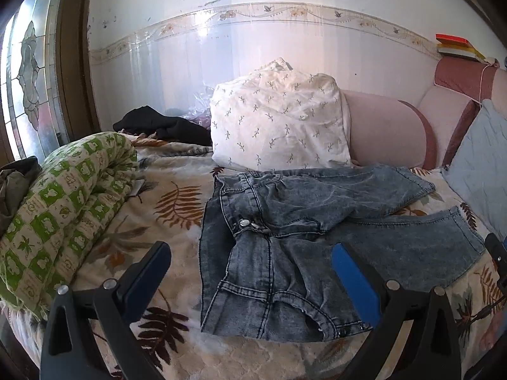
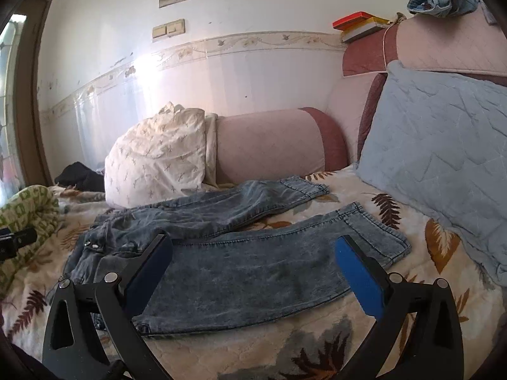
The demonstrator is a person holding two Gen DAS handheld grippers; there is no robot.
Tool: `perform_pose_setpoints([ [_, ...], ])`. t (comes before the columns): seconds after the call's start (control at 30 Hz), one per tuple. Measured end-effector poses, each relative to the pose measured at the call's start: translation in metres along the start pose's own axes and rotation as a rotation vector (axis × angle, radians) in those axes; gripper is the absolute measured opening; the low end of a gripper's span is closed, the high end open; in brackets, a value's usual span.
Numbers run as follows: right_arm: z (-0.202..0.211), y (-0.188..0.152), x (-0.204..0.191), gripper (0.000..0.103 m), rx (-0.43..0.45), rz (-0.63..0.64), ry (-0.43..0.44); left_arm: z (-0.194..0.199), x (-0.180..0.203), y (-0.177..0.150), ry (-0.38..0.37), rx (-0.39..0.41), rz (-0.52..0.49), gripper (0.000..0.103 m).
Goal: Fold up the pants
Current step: 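Hover both grippers over the spread blue jeans, positioning above the waistband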
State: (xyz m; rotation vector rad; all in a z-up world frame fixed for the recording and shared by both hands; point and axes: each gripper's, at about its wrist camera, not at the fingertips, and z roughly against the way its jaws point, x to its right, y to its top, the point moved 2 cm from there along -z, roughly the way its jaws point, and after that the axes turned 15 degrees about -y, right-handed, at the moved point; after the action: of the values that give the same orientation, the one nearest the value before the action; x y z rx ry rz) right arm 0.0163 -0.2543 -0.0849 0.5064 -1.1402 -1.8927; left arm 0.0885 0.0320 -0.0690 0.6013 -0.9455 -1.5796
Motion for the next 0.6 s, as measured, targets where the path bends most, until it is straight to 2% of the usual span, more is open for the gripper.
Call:
perform_pose_setpoints([
  [0.2,0.012,0.006,-0.013,0.103,-0.016,-0.022,-0.007,0.000,0.003,-0.001,-0.005,-0.003,-0.017,0.103],
  [0.23,0.007,0.010,0.001,0.103,-0.020,-0.028,0.004,0.000,0.004,-0.002,-0.005,-0.003,-0.018,0.103],
  [0.37,0.010,0.014,0.002,0.103,-0.036,-0.041,0.006,0.000,0.005,-0.002,-0.004,0.001,-0.019,0.103],
  [0.43,0.021,0.016,-0.016,0.103,-0.041,-0.044,-0.005,0.001,0.004,-0.002,-0.006,0.001,-0.019,0.103],
  [0.6,0.017,0.020,-0.022,0.103,-0.061,-0.038,-0.011,0.000,0.003,-0.002,-0.009,-0.002,-0.020,0.103],
])
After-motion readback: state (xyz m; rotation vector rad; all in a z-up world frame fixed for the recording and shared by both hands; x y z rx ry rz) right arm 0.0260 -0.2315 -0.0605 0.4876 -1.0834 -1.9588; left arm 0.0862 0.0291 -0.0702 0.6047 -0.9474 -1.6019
